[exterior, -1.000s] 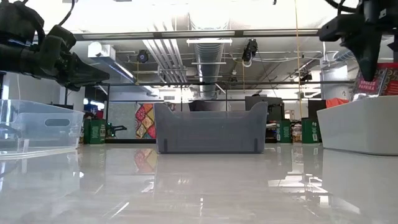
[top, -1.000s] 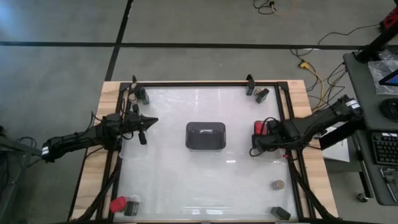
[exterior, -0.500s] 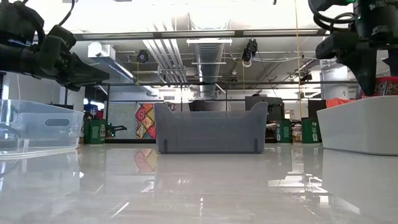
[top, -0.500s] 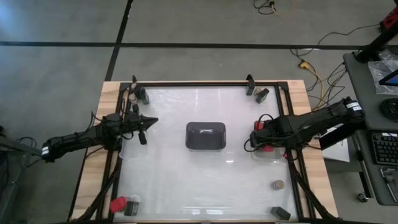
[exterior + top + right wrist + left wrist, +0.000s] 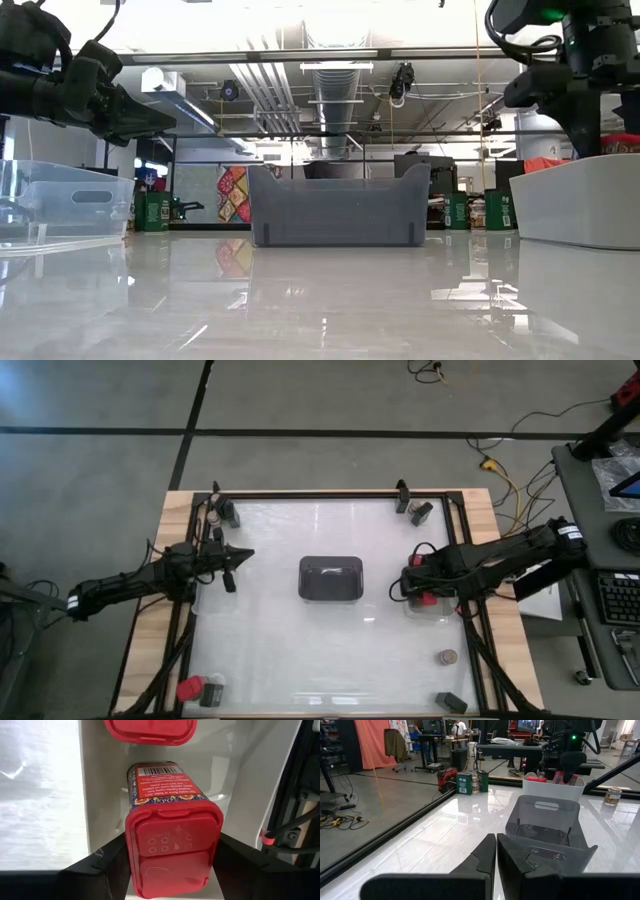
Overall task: Sort spices by type
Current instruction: Put the red spice can into the white bin
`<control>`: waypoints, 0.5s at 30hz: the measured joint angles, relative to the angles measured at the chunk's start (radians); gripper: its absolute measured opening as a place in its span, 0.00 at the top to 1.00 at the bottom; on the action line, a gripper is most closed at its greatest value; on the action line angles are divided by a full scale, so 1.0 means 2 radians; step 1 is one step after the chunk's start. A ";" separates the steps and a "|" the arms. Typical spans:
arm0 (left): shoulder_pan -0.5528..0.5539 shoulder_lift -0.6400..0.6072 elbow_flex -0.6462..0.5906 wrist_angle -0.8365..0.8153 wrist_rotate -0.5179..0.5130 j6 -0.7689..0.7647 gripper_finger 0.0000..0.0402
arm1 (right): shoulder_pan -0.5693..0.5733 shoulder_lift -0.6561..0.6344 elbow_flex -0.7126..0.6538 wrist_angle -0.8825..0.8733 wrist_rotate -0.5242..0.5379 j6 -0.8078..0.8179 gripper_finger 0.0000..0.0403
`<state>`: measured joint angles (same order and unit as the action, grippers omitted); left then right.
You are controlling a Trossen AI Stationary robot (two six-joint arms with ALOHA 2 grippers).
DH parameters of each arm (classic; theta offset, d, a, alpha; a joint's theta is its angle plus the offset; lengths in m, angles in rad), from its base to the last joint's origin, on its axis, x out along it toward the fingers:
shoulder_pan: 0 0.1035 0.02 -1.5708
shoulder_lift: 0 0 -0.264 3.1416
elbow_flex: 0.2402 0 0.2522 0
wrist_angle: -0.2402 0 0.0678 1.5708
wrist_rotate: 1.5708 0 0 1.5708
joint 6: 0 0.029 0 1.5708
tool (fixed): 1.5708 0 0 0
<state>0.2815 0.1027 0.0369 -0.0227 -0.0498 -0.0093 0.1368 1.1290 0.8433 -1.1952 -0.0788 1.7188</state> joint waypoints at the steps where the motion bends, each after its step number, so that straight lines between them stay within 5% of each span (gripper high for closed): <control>1: 0.000 0.000 0.000 0.000 0.000 0.000 1.00 | 0.000 0.000 0.000 0.000 0.000 -0.001 0.43; 15: 0.000 0.000 0.000 0.000 0.000 0.000 1.00 | 0.000 0.000 -0.010 0.005 0.020 -0.001 0.40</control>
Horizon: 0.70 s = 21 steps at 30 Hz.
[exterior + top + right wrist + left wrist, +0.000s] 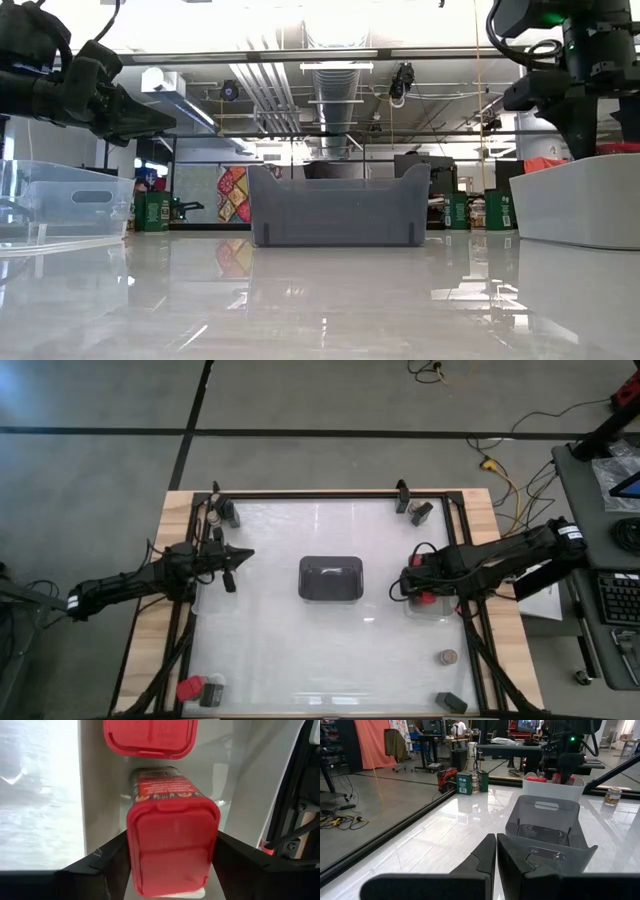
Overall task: Sort spices by type
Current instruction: Put the red spice can into the white bin
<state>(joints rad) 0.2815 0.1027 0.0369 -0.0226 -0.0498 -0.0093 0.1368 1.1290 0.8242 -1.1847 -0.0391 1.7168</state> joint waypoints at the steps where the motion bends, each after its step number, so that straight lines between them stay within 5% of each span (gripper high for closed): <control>1: 0.000 0.000 0.000 0.000 0.000 0.000 1.00 | 0.000 0.000 -0.002 0.001 0.003 0.000 0.39; 21: 0.000 0.000 0.000 0.000 0.000 0.000 1.00 | 0.000 -0.001 -0.006 0.027 0.012 -0.005 0.35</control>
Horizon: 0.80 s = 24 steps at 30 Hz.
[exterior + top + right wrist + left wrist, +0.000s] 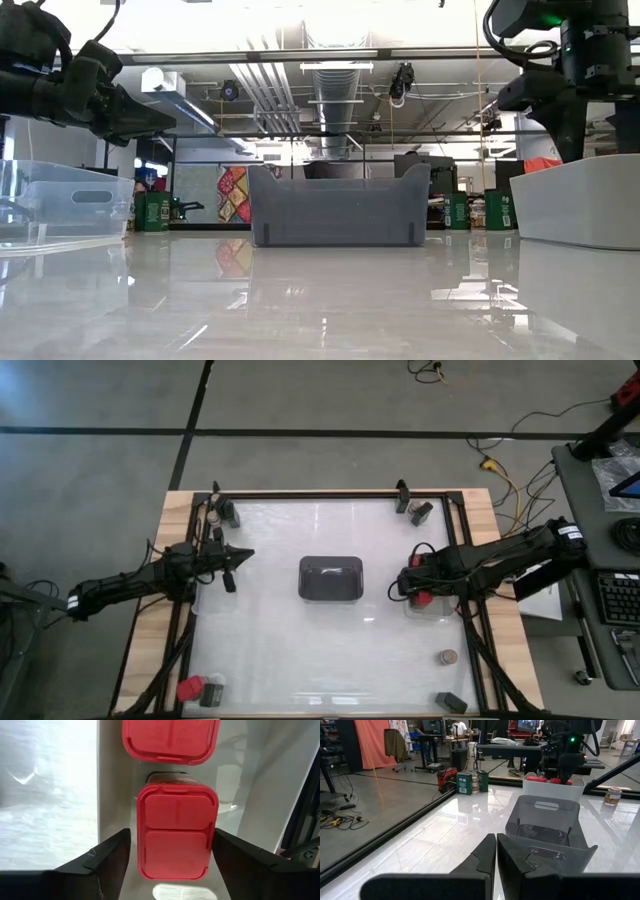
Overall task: Sort spices by type
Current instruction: Put the red spice can into the white bin
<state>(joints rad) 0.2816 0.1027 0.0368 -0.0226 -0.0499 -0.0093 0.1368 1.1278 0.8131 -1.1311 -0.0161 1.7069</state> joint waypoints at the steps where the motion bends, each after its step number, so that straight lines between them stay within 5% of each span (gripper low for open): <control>1: 0.000 0.000 0.000 0.000 0.000 0.000 1.00 | 0.000 0.000 0.000 0.000 0.004 -0.001 0.36; 24: 0.000 0.000 0.000 0.000 0.000 0.000 1.00 | 0.000 -0.001 0.015 0.000 0.021 -0.011 0.30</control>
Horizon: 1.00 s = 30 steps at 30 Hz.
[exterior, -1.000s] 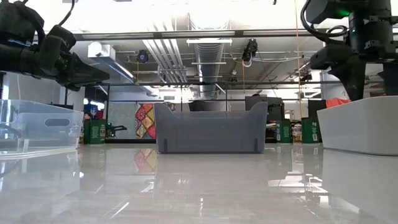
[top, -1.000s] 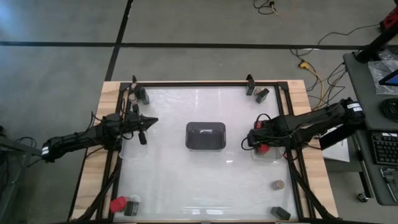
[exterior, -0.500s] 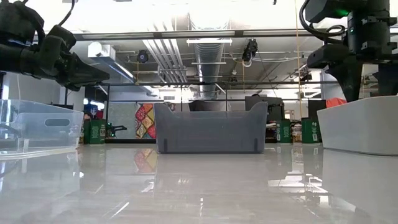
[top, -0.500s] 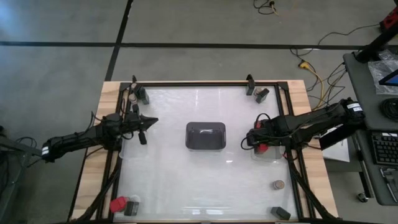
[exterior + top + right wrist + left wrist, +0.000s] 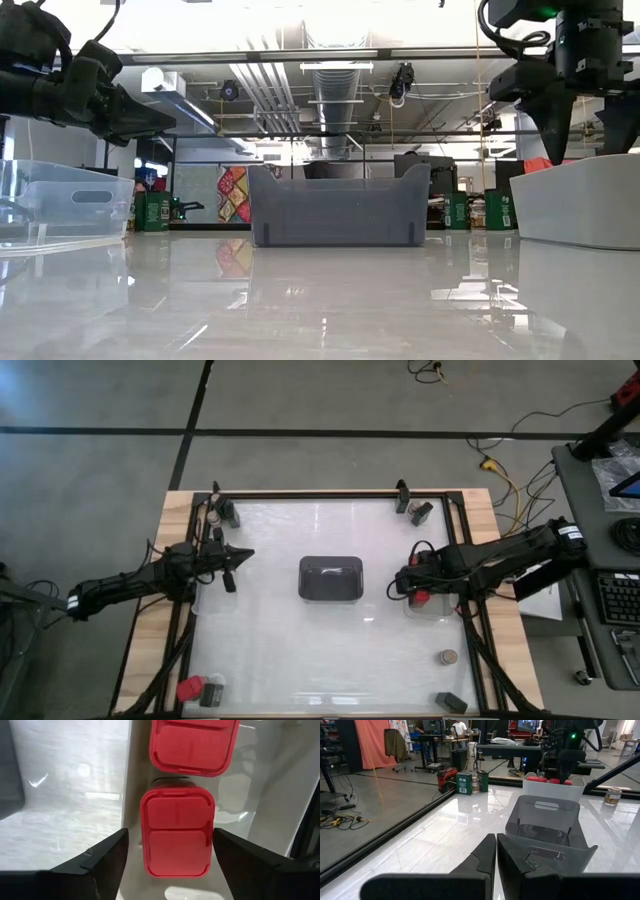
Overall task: Sort spices by type
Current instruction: Put the red spice can into the white bin
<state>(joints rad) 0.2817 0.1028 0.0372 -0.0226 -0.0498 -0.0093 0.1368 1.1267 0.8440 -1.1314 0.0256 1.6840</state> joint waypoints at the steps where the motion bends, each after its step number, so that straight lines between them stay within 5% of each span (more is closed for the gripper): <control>1: 0.000 0.000 0.000 0.000 0.000 0.000 1.00 | 0.000 0.000 0.000 -0.002 0.000 0.000 0.29; 9: 0.000 0.000 0.000 0.000 0.000 0.000 1.00 | 0.000 -0.022 0.007 -0.017 0.005 0.000 0.25; 17: 0.000 0.000 0.000 0.000 0.000 0.000 1.00 | 0.001 -0.014 0.073 -0.028 0.091 -0.036 0.25; 30: 0.000 0.000 0.000 0.000 0.000 0.000 1.00 | 0.001 0.087 0.129 0.197 0.251 -0.413 0.27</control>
<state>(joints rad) 0.2814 0.1025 0.0368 -0.0223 -0.0501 -0.0093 0.1391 1.2999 1.1016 -0.7378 0.5280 0.8582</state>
